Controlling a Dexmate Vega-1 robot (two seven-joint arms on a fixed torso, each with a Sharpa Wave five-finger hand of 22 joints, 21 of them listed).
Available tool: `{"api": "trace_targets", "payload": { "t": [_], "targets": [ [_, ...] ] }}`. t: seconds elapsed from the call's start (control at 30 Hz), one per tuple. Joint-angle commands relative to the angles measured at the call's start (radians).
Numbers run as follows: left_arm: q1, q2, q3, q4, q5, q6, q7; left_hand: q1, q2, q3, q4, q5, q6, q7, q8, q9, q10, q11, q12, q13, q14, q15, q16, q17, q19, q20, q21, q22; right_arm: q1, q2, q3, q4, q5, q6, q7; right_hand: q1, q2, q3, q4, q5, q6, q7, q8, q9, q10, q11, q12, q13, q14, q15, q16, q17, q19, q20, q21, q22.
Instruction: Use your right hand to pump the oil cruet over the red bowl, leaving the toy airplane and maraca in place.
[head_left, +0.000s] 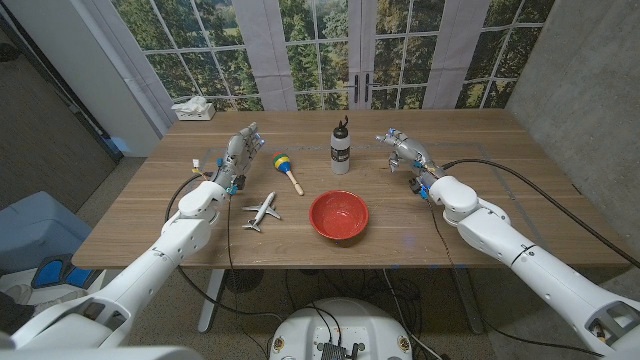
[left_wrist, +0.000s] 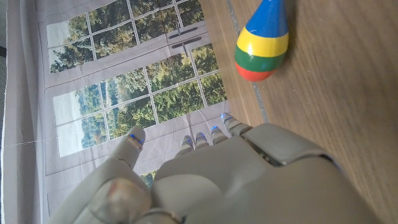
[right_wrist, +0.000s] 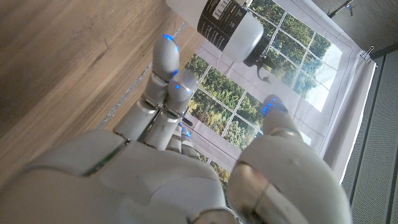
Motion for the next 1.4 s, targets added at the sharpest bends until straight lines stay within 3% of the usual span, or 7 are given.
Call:
{"api": "trace_targets", "payload": {
  "t": [0.03,0.23,0.3,0.53,0.9,1.4],
  "targets": [
    [0.004,0.000,0.002,-0.008,0.002,0.000,0.002,-0.004,0.064,0.003,-0.004,0.008,-0.007,0.000,0.004,0.002,-0.073,-0.008,0.008,0.003,-0.103,-0.052,0.006,0.005,-0.004,-0.036,0.004,0.004,0.015,0.012,-0.021,0.006,-0.017,-0.009,0.011,0.015,-0.009,-0.007,-0.002,0.001,0.013,-0.003,0.005,0.006,0.000,-0.009,-0.002,0.003,-0.012,0.000,-0.012,0.001,-0.017,0.001,0.005,0.008],
    [0.002,0.000,0.001,-0.004,0.000,-0.002,-0.002,-0.005,0.064,0.003,-0.003,0.008,-0.006,0.001,0.004,0.002,-0.073,-0.007,0.008,0.003,-0.102,-0.052,0.007,0.006,-0.003,-0.035,0.004,0.004,0.033,0.026,-0.037,0.022,-0.026,-0.010,0.021,0.037,-0.025,-0.016,-0.012,0.003,-0.006,-0.013,-0.001,0.008,-0.020,-0.015,-0.009,0.004,-0.037,0.000,-0.030,0.002,-0.047,0.001,0.003,0.008],
    [0.001,-0.001,0.001,-0.002,-0.001,-0.004,-0.004,-0.005,0.064,0.002,-0.003,0.008,-0.005,0.001,0.004,0.002,-0.072,-0.007,0.009,0.003,-0.102,-0.052,0.007,0.006,-0.002,-0.035,0.004,0.004,0.031,0.042,-0.040,0.035,-0.035,0.009,0.003,0.049,-0.021,-0.019,-0.011,0.006,-0.004,-0.014,0.001,0.009,-0.015,-0.014,-0.007,0.005,-0.049,-0.001,-0.048,-0.011,-0.040,0.000,0.003,-0.003],
    [0.002,-0.002,-0.002,0.004,-0.004,-0.011,-0.008,-0.006,0.063,0.002,-0.003,0.008,-0.005,0.001,0.004,0.002,-0.071,-0.008,0.009,0.003,-0.101,-0.052,0.007,0.006,-0.001,-0.034,0.005,0.004,0.044,0.062,-0.051,0.055,-0.027,0.017,0.021,0.069,0.004,-0.028,0.003,0.006,0.034,-0.008,0.017,0.015,0.021,-0.001,0.005,0.005,0.002,-0.001,-0.044,-0.002,0.018,-0.013,0.014,-0.042],
    [0.002,-0.001,-0.005,0.010,-0.008,-0.015,-0.014,-0.008,0.062,0.000,-0.001,0.008,-0.004,0.000,0.005,0.002,-0.070,-0.008,0.009,0.003,-0.101,-0.052,0.008,0.006,0.003,-0.033,0.006,0.004,0.055,0.101,-0.068,0.075,-0.043,0.022,-0.007,0.111,0.014,-0.025,-0.003,0.005,0.061,-0.010,0.023,0.017,0.048,-0.009,0.008,0.005,0.049,0.000,-0.013,0.044,0.018,-0.018,0.040,-0.021],
    [0.004,-0.001,-0.005,0.009,-0.008,-0.014,-0.013,-0.008,0.062,-0.001,-0.001,0.009,-0.002,0.000,0.005,0.002,-0.069,-0.010,0.009,0.003,-0.100,-0.052,0.007,0.006,0.009,-0.032,0.008,0.004,0.082,0.130,-0.097,0.108,-0.041,0.022,0.023,0.147,0.029,-0.024,0.000,0.000,0.063,-0.005,0.016,0.017,0.046,-0.004,0.001,0.004,0.055,0.000,-0.030,0.037,0.045,-0.020,0.026,-0.083]
  ]
}}
